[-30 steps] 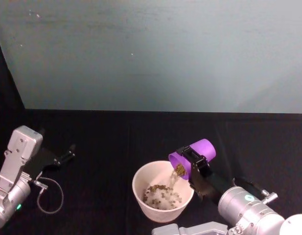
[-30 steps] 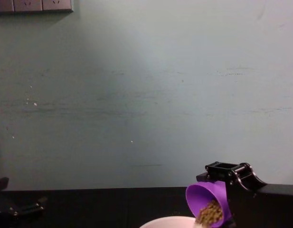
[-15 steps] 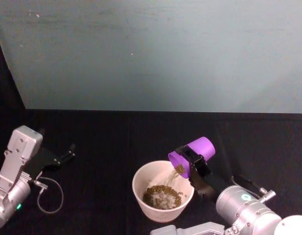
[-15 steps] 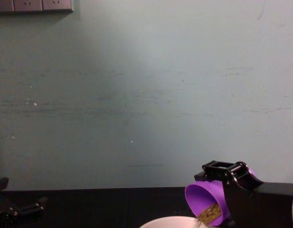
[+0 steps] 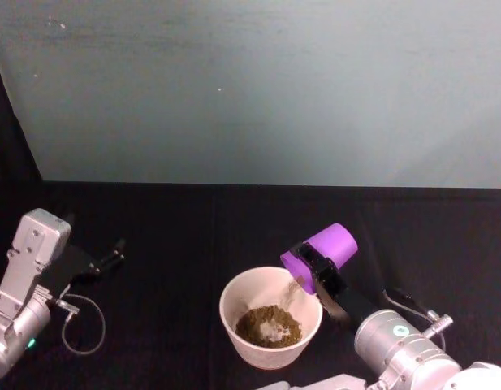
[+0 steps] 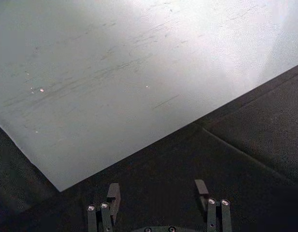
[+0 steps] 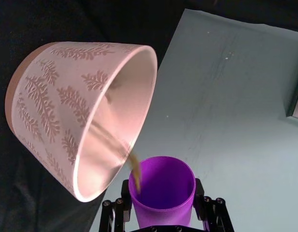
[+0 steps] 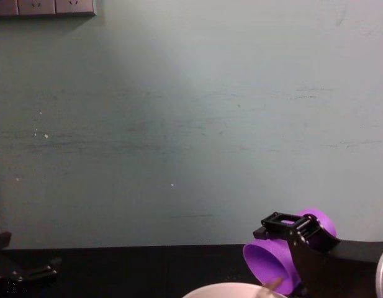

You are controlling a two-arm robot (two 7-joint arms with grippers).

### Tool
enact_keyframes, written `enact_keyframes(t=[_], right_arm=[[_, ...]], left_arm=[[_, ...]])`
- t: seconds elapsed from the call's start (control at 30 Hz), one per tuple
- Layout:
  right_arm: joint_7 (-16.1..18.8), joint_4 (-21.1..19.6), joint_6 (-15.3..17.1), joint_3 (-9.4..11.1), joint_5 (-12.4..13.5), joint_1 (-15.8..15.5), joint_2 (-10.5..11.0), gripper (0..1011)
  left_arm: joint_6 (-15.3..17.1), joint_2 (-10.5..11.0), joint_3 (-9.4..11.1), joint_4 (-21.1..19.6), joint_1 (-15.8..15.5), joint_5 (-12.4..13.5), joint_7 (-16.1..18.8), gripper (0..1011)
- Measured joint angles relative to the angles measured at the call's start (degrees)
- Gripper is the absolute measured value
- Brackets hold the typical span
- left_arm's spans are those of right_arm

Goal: Pick up the cup and pour the mung beans from the cup into the bowl.

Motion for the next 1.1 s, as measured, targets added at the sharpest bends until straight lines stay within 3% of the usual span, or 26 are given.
enact_keyframes(t=[0.5,0.73,0.83,0.93,0.97,1.03,1.07,1.1], right_arm=[[0.14,0.17,-0.02,-0.79,-2.12,0.31,0.53,743],[-0.41,-0.38,0.13,-0.01,-1.13,-0.29,0.68,743],[-1.63,-0.93,0.06,1.57,1.58,-1.18,0.75,744],[-3.62,-1.76,-0.98,4.22,7.05,-2.65,0.88,744],[-4.89,-2.24,-1.96,6.1,10.9,-3.63,0.92,743],[-5.95,-2.58,-3.12,8.15,15.17,-4.66,0.92,744],[-6.84,-2.86,-4.36,10.23,19.49,-5.6,0.87,744],[-7.28,-2.94,-5.04,11.22,21.72,-6.1,0.81,744]], left_arm=[[0.0,0.0,0.0,0.0,0.0,0.0,0.0,1004],[0.0,0.0,0.0,0.0,0.0,0.0,0.0,1003],[0.0,0.0,0.0,0.0,0.0,0.0,0.0,1003],[0.0,0.0,0.0,0.0,0.0,0.0,0.0,1003],[0.0,0.0,0.0,0.0,0.0,0.0,0.0,1003],[0.0,0.0,0.0,0.0,0.0,0.0,0.0,1003],[0.0,0.0,0.0,0.0,0.0,0.0,0.0,1003],[0.0,0.0,0.0,0.0,0.0,0.0,0.0,1004]])
